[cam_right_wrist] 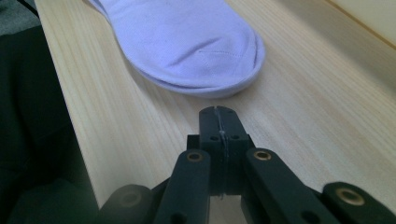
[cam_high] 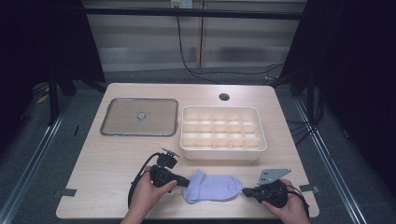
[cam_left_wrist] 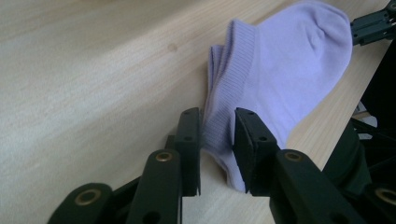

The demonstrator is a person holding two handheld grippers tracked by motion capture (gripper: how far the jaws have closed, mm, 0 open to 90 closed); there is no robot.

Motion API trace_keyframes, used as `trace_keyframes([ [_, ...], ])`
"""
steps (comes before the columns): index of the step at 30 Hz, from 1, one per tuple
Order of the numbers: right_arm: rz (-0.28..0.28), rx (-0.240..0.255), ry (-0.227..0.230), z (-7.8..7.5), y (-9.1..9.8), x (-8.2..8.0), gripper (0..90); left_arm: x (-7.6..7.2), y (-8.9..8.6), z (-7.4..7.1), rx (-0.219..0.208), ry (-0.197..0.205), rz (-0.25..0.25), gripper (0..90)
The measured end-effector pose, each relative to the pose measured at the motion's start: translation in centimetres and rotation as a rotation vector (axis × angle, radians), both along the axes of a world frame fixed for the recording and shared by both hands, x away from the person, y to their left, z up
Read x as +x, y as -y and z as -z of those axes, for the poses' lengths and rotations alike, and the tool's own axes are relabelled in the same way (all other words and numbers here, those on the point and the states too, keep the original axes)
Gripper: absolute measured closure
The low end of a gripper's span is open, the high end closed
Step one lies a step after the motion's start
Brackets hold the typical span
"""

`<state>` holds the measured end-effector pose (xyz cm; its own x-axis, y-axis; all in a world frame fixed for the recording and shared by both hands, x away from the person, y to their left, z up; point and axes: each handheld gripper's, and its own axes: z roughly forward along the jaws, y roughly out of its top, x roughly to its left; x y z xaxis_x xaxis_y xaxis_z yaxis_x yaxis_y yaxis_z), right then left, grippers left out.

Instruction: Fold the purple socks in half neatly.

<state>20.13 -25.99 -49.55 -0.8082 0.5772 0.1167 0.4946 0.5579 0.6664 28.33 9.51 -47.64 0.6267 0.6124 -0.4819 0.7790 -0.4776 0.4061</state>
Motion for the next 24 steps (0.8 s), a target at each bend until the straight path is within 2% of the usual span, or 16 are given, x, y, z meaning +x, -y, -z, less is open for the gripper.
trace_keyframes([
  [5,0.002,-0.001,0.000,-0.01,-0.03,-0.02,90.0,-0.38,-0.17,0.24,0.011,-0.008,-0.010,68.1],
  [10,0.003,0.001,-0.002,0.00,0.00,0.01,90.0,-0.56,0.06,0.53,0.026,-0.014,0.005,68.5],
  [12,0.004,0.002,-0.003,0.00,0.01,0.02,90.0,-0.68,0.35,0.66,0.020,-0.019,-0.011,69.8],
  [15,0.004,0.001,-0.003,-0.01,0.00,0.01,90.0,-0.56,0.39,0.68,0.043,-0.014,0.023,73.9],
  [18,0.005,0.001,-0.003,-0.01,-0.01,0.01,89.9,-0.61,0.58,0.52,0.053,-0.013,0.030,80.3],
  [24,0.004,0.000,-0.002,-0.01,-0.03,0.00,90.0,-0.47,0.38,-0.30,0.026,-0.022,0.021,82.1],
])
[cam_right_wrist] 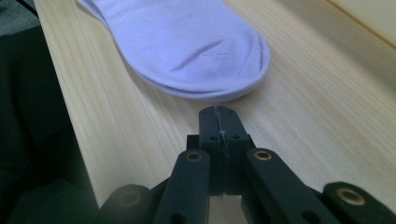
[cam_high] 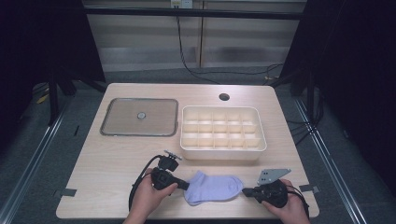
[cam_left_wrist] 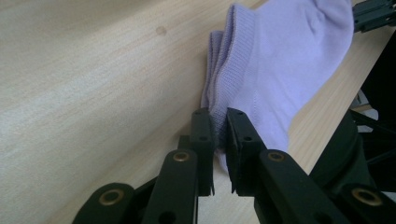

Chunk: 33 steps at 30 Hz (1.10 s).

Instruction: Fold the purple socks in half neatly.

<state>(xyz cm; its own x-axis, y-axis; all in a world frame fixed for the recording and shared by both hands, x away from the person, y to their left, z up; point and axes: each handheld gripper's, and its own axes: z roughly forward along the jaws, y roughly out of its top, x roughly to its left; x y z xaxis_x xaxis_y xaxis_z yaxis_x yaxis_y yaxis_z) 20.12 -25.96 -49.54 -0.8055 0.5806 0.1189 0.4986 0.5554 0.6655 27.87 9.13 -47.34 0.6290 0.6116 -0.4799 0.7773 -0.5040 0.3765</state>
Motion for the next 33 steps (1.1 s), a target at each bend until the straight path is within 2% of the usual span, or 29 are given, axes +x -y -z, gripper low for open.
trace_keyframes([
  [3,0.002,0.007,-0.004,0.0,0.0,0.0,89.9,0.2,-0.1,-0.4,-0.025,-0.004,-0.014,82.1],
  [4,0.002,0.007,-0.004,0.0,0.0,0.0,89.9,0.3,-0.2,-0.5,-0.025,-0.002,-0.005,82.3],
  [6,-0.001,0.006,-0.001,0.0,0.0,0.1,89.9,0.3,0.0,-0.7,-0.037,-0.006,-0.024,82.5],
  [8,0.000,0.007,-0.001,0.0,0.0,0.1,89.7,0.5,0.0,-1.0,-0.039,-0.012,-0.003,82.5],
  [10,-0.001,0.008,0.000,0.1,0.0,0.1,89.8,0.5,0.1,-1.2,-0.030,-0.006,0.006,82.5],
  [13,0.004,0.012,-0.006,0.1,-0.1,0.1,89.8,0.6,0.2,-1.4,-0.039,-0.006,-0.008,82.5],
  [16,-0.004,0.010,-0.003,0.1,-0.2,0.1,89.8,0.7,0.2,-1.7,-0.033,-0.007,0.015,82.5],
  [18,-0.003,0.014,-0.007,0.1,-0.4,0.1,89.8,0.6,0.4,-1.9,-0.034,-0.007,0.003,82.5],
  [21,-0.010,0.008,-0.002,0.1,-0.4,0.2,89.8,0.7,0.5,-2.1,-0.022,-0.003,0.018,82.9],
  [27,-0.010,0.007,-0.005,0.0,-0.5,0.2,89.8,0.9,1.0,-2.7,-0.024,-0.002,0.033,83.1],
  [33,-0.010,0.007,-0.005,0.0,-0.5,0.2,89.8,0.9,1.4,-3.0,-0.019,-0.006,0.028,83.2],
])
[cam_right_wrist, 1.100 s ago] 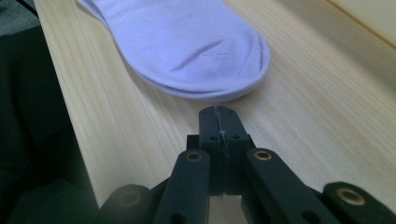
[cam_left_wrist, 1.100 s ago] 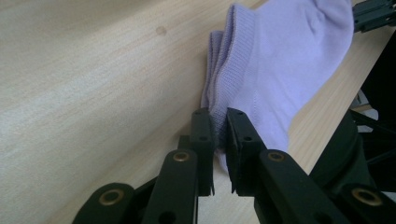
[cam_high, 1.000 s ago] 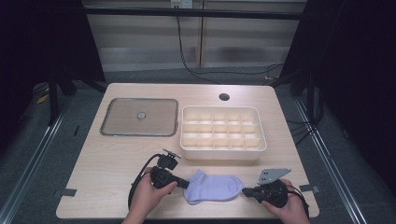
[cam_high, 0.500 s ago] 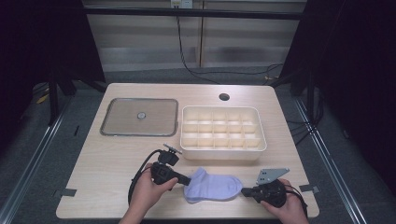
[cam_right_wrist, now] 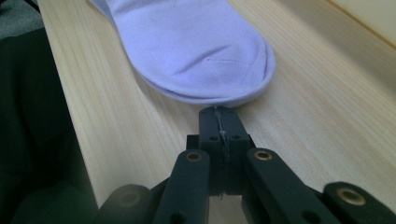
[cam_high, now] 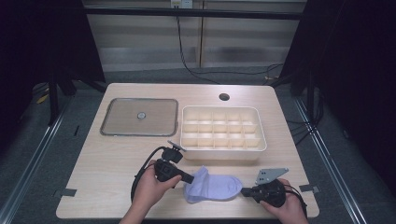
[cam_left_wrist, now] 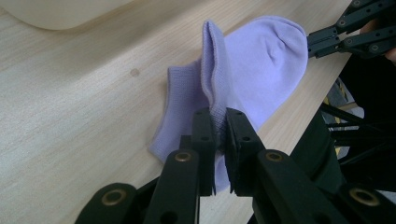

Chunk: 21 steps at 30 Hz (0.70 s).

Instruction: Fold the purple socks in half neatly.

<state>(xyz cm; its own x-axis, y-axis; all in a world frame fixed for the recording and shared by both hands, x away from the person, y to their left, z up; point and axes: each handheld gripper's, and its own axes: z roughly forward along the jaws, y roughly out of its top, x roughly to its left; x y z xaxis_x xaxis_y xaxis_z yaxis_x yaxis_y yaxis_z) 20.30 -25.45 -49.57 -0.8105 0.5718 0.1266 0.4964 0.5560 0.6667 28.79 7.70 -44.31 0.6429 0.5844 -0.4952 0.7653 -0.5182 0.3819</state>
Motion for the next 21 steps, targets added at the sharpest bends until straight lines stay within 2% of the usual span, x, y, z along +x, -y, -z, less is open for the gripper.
trace_keyframes([
  [6,-0.003,0.001,0.002,0.0,0.0,0.0,89.8,0.0,0.2,-0.2,0.008,-0.003,0.010,83.3],
  [9,-0.003,0.001,0.002,0.0,0.0,0.0,89.8,-0.1,0.1,0.1,0.009,-0.017,-0.028,83.3],
  [12,-0.003,0.000,0.003,0.0,0.0,0.0,89.5,-0.1,-0.4,0.6,0.028,-0.029,-0.001,83.2],
  [15,-0.001,-0.001,0.000,0.0,0.0,0.0,89.5,-0.3,-0.4,1.2,0.040,-0.045,-0.027,83.2],
  [19,-0.002,-0.003,0.004,0.0,0.0,0.0,89.4,-0.4,-0.7,1.9,0.076,-0.053,-0.025,82.9],
  [21,-0.001,-0.001,0.000,0.0,0.0,0.0,89.2,-0.4,-0.8,2.1,0.083,-0.043,-0.026,82.2],
])
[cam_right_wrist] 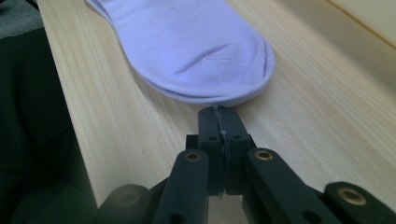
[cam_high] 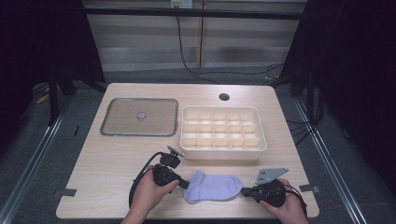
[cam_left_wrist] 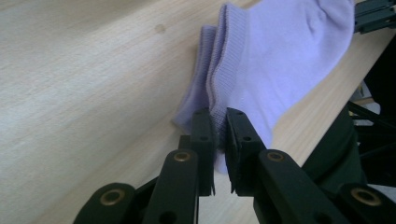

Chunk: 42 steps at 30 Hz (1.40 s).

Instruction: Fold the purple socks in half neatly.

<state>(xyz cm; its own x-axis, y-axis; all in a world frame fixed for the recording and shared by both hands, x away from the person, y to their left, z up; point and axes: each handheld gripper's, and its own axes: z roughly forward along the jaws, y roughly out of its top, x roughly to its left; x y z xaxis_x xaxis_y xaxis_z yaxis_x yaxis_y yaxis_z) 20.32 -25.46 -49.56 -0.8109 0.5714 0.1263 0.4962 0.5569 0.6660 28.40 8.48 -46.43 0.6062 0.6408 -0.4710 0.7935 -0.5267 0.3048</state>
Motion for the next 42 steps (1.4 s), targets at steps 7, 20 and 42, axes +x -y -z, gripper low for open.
trace_keyframes([
  [7,-0.001,0.000,0.002,0.0,0.0,0.0,89.1,0.3,-0.5,-0.3,0.007,0.027,-0.021,74.2],
  [20,-0.002,0.003,0.003,0.0,0.0,0.1,89.0,0.7,0.5,0.4,0.037,0.069,-0.024,73.2],
  [42,0.002,0.005,-0.005,0.0,-0.1,0.1,88.9,-0.1,3.3,0.7,0.165,0.128,0.028,79.1],
])
